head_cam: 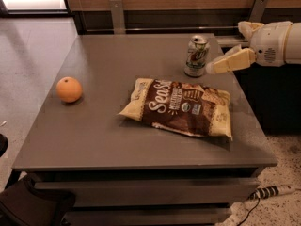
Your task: Knock 7up can over
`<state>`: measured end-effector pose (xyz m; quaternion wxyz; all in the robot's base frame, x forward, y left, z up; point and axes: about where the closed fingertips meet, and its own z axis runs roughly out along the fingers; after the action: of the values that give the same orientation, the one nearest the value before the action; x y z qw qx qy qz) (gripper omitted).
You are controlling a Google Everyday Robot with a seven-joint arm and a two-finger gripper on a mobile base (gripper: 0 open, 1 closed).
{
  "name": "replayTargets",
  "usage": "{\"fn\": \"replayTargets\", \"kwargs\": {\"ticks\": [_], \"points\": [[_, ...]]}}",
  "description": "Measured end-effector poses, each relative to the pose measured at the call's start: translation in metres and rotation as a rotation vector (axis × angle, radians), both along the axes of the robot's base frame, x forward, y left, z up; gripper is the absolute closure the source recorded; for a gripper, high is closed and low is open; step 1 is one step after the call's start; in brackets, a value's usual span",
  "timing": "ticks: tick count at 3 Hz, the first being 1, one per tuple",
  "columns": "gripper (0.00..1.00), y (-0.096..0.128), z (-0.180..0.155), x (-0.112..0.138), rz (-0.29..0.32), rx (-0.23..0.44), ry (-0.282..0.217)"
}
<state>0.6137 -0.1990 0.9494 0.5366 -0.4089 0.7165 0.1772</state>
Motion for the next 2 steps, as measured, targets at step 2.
{"fn": "replayTargets", "kwargs": {"ticks": [2], "points": [[0.00,0.002,-0.030,0.020,-0.034,0.119,0.000]]}}
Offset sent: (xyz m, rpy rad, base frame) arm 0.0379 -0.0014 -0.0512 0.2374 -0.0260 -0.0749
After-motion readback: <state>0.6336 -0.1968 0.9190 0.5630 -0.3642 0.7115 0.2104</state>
